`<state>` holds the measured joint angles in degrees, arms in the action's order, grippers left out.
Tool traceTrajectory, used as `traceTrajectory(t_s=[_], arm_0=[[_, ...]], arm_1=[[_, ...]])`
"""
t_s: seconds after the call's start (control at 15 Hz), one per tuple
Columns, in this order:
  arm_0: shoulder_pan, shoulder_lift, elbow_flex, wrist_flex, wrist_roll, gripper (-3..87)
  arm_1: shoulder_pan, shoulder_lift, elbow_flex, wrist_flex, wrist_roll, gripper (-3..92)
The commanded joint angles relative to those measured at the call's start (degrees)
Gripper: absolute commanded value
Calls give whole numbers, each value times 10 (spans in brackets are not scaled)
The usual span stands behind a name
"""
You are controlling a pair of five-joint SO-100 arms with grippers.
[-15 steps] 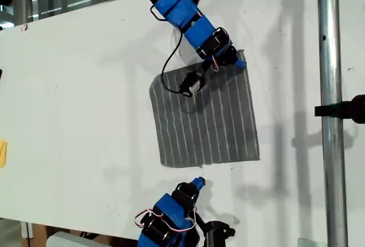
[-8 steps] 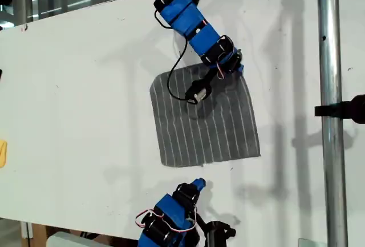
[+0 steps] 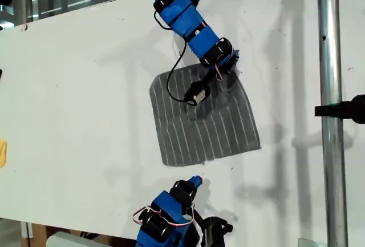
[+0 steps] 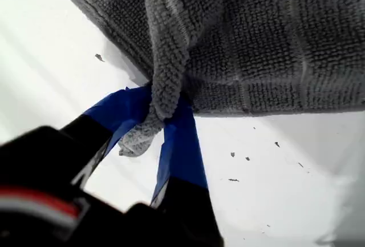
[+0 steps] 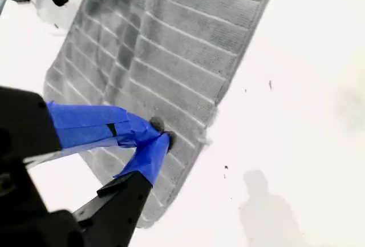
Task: Grasp corners of a towel and fold twice.
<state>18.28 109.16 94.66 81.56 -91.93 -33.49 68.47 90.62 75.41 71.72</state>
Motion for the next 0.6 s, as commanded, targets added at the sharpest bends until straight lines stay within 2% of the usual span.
traceTrajectory(t_s=[0.0, 0.2, 0.33, 0.47, 0.53], arm_0=[[-41, -128, -191, 40, 62, -29], [-46, -312, -371, 59, 92, -29], [-17, -355, -397, 43, 100, -1], [34, -354, -394, 30, 105, 211], [54, -357, -388, 23, 112, 244]], arm_1=[[14, 26, -13, -1, -9, -2], [18, 33, -12, 7, -10, -2], [18, 34, -12, 11, -8, -2], [18, 35, -11, 13, -6, -2], [20, 35, -11, 11, -7, -2]])
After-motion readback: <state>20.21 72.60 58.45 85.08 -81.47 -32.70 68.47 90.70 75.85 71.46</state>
